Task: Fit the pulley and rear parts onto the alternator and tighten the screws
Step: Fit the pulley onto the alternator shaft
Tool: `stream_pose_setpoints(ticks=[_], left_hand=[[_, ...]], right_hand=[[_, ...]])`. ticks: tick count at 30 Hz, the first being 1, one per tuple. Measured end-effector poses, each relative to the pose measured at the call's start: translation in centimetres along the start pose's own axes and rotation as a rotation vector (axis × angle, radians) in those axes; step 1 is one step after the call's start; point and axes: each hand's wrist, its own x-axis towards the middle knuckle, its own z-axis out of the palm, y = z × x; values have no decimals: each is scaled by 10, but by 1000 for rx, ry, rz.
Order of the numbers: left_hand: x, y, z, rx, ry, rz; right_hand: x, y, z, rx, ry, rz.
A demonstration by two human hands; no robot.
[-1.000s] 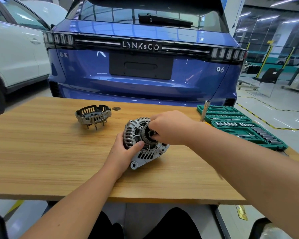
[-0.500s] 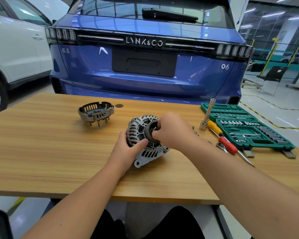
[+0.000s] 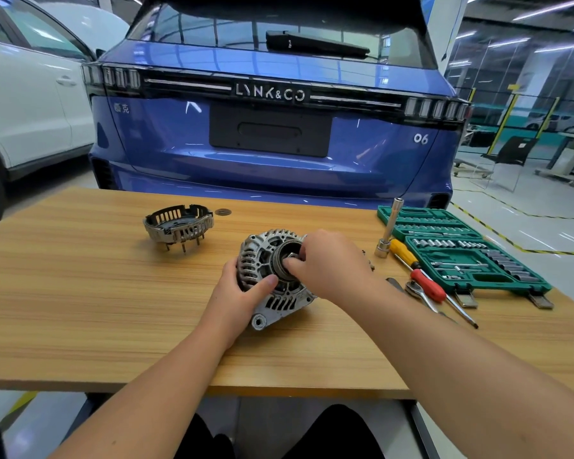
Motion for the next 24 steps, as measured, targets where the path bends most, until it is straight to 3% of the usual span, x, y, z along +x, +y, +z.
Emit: stream_pose_setpoints(ticks=[6,10,17,24], left_hand=[[1,-2,0,-7,7,4],[1,-2,0,-19,4,10],[-1,0,0,-12,-5,6],[0,0,-1,2,-11,6]], right_hand=[[7,-3,8,187,-2,158],[5,3,12,279,10,118],[11,9,-5,69,-75,-129],[17,7,-26,-332,-173,-474]])
